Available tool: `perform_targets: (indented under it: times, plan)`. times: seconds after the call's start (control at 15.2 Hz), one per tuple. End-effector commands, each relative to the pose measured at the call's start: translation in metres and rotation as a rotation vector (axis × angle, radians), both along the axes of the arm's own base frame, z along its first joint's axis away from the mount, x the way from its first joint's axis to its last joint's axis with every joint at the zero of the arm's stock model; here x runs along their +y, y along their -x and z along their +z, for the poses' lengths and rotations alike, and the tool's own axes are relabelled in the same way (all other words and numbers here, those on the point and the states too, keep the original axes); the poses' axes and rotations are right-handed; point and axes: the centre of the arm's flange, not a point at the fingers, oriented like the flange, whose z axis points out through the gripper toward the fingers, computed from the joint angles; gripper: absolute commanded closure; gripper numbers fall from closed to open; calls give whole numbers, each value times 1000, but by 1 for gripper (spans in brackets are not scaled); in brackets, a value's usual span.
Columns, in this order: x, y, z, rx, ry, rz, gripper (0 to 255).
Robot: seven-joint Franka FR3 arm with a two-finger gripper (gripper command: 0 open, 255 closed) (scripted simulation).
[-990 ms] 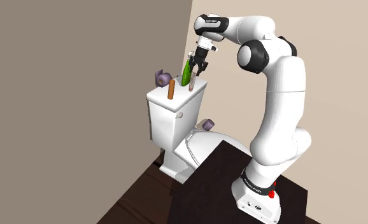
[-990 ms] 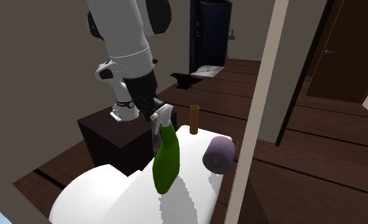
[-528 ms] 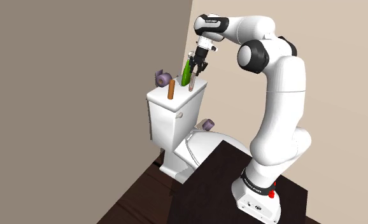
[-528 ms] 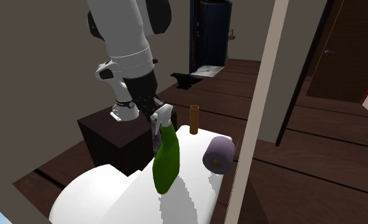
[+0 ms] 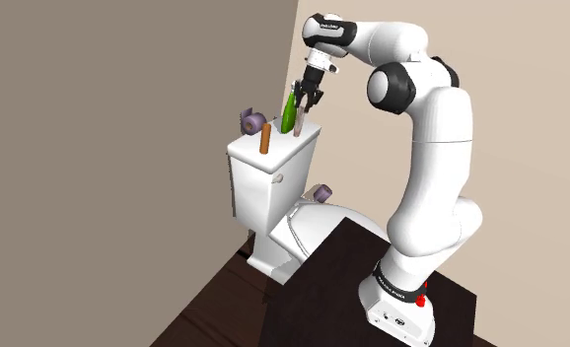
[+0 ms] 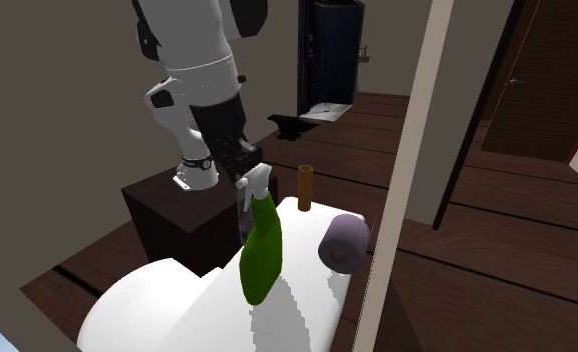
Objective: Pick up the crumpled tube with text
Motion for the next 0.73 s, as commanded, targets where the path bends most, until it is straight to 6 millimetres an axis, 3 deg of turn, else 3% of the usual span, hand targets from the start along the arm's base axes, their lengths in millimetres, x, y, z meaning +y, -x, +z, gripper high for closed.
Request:
perform_targets:
  times: [0.0,0.53,0.66]
  plan:
    - [0,1,12,0,0,0,255]
    - [0,1,54,0,0,0,255]
    - [0,1,55,0,0,0,255]
